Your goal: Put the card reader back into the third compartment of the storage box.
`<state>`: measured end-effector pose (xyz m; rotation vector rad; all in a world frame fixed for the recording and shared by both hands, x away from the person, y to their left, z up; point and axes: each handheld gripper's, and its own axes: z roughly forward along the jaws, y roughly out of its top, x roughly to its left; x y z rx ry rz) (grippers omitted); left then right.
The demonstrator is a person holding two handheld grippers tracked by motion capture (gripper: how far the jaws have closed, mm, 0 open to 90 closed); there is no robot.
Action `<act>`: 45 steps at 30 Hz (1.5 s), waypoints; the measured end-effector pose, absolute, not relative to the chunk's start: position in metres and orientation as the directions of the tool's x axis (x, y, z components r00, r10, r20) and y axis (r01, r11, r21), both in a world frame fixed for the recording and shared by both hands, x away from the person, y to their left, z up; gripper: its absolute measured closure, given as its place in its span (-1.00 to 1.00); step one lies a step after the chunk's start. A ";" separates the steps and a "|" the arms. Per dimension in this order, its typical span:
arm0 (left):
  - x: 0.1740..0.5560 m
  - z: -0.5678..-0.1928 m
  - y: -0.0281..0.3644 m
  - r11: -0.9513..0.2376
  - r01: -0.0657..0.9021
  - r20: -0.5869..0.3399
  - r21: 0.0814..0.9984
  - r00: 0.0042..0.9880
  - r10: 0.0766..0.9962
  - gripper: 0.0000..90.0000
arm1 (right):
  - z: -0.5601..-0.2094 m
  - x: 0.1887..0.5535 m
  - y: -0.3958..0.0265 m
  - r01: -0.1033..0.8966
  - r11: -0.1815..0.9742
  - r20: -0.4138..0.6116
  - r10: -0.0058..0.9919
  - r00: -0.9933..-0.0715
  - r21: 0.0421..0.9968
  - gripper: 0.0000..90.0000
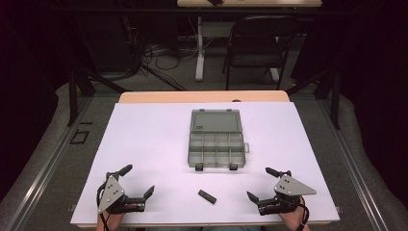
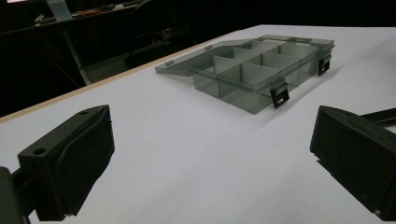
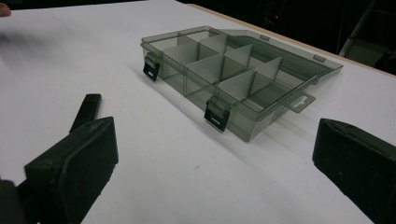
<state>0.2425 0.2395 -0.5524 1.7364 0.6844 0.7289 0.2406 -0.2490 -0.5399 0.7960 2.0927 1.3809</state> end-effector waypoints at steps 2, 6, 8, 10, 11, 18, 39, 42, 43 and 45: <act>0.243 -0.552 0.239 -0.257 0.087 0.141 0.963 0.647 0.749 -1.00 | -0.539 0.241 -0.247 0.201 0.312 -0.086 0.708 -0.701 0.929 -1.00; 0.243 -0.552 0.239 -0.258 0.088 0.142 0.962 0.647 0.750 -1.00 | -0.538 0.242 -0.239 0.212 0.316 -0.079 0.705 -0.705 0.925 -1.00; 0.243 -0.552 0.239 -0.258 0.087 0.143 0.962 0.646 0.750 -1.00 | -0.537 0.242 -0.235 0.218 0.320 -0.077 0.704 -0.706 0.922 -1.00; 0.242 -0.552 0.239 -0.258 0.086 0.143 0.962 0.646 0.750 -1.00 | -0.537 0.243 -0.233 0.219 0.322 -0.077 0.702 -0.708 0.921 -1.00; 0.242 -0.552 0.239 -0.260 0.087 0.144 0.962 0.646 0.749 -1.00 | -0.537 0.243 -0.232 0.220 0.323 -0.077 0.701 -0.709 0.920 -1.00; 0.242 -0.552 0.239 -0.255 0.085 0.142 0.963 0.645 0.751 -1.00 | -0.536 0.244 -0.219 0.234 0.337 -0.071 0.691 -0.720 0.912 -1.00; 0.242 -0.552 0.239 -0.258 0.083 0.147 0.963 0.641 0.754 -1.00 | -0.537 0.251 -0.187 0.284 0.360 -0.033 0.667 -0.745 0.889 -1.00; 0.242 -0.552 0.239 -0.257 0.086 0.144 0.963 0.641 0.754 -1.00 | -0.538 0.253 -0.182 0.290 0.364 -0.026 0.662 -0.749 0.885 -1.00; 0.242 -0.552 0.239 -0.257 0.086 0.144 0.963 0.641 0.754 -1.00 | -0.538 0.253 -0.182 0.290 0.364 -0.026 0.662 -0.749 0.885 -1.00; 0.242 -0.552 0.239 -0.259 0.083 0.148 0.962 0.641 0.754 -1.00 | -0.538 0.254 -0.177 0.295 0.370 -0.024 0.657 -0.754 0.881 -1.00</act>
